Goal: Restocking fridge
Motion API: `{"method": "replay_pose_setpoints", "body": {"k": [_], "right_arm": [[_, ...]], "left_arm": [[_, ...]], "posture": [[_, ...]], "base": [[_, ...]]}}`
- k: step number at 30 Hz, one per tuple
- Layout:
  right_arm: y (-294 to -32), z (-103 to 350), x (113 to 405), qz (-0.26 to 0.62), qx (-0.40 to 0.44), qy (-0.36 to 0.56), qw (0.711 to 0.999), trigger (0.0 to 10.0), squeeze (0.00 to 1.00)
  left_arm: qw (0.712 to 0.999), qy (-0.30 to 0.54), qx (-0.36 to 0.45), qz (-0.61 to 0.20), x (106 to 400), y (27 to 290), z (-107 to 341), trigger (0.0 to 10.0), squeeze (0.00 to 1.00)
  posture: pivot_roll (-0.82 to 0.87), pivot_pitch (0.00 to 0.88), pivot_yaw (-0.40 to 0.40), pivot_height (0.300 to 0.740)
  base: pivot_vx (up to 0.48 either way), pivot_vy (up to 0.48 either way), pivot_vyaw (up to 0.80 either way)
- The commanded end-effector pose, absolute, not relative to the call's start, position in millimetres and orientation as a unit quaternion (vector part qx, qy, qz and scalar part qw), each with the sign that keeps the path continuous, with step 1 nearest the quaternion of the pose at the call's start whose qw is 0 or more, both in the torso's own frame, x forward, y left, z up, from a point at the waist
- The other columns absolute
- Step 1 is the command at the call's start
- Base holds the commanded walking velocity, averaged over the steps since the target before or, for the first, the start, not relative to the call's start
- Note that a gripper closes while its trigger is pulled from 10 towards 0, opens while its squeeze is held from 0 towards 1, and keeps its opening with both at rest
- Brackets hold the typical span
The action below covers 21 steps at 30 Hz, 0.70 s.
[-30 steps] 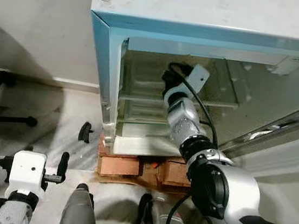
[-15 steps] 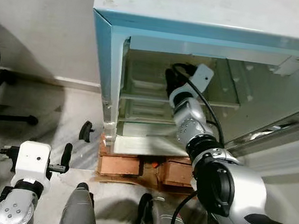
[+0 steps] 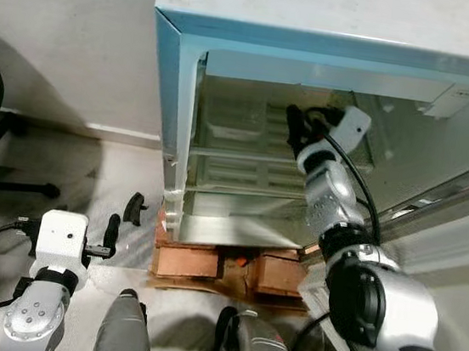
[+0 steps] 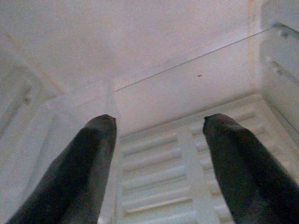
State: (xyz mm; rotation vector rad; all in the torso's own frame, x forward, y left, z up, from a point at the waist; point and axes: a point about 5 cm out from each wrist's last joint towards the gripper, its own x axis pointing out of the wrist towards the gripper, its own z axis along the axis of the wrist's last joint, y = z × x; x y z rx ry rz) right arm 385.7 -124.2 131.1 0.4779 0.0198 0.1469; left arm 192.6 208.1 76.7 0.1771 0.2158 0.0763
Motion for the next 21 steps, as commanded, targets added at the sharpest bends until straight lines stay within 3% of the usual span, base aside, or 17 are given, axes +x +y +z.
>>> {"method": "replay_pose_setpoints", "body": {"k": [1,7,8,9,10,14,21], "right_arm": [[-128.6,117.6,376.4,0.093,0.223,0.011,0.97,10.0,1.0],[-132.6,101.5,358.7,0.136,0.187,0.0,0.973,10.0,1.0],[-136.9,97.6,352.7,0.144,0.187,0.0,0.972,10.0,0.73],[-136.9,97.6,352.7,0.144,0.187,0.0,0.972,10.0,0.73],[-141.6,94.1,346.0,0.151,0.186,0.001,0.971,10.0,0.0],[-156.3,80.8,317.2,0.164,0.175,0.021,0.971,10.0,0.0],[-158.5,73.1,283.7,0.172,0.141,0.033,0.974,10.0,0.0]], "left_arm": [[0.989,0.113,0.083,0.036,192.9,204.9,72.0,10.0,0.0],[0.991,0.107,0.084,0.018,198.9,201.3,71.3,10.0,0.0],[0.99,0.108,0.084,0.017,200.3,201.6,70.8,10.0,0.0],[0.99,0.108,0.084,0.017,200.3,201.6,70.8,10.0,0.0],[0.99,0.107,0.085,0.014,202.0,201.9,70.1,10.0,0.0],[0.99,0.098,0.1,-0.019,210.9,195.2,68.5,10.0,0.0],[0.989,0.085,0.112,-0.046,223.5,188.2,68.3,10.0,0.0]], "posture": [[0.22,0.162,-0.112,0.74],[0.18,0.144,-0.094,0.74],[0.17,0.138,-0.086,0.74],[0.17,0.138,-0.086,0.74],[0.16,0.133,-0.079,0.74],[0.12,0.112,-0.059,0.74],[0.08,0.073,-0.027,0.74]], "base": [[0.0,0.0,0.0],[0.0,0.0,0.0],[0.0,0.0,0.0],[0.0,0.0,0.0],[0.0,0.0,0.0],[0.0,0.0,0.0],[0.0,0.0,0.0]]}}
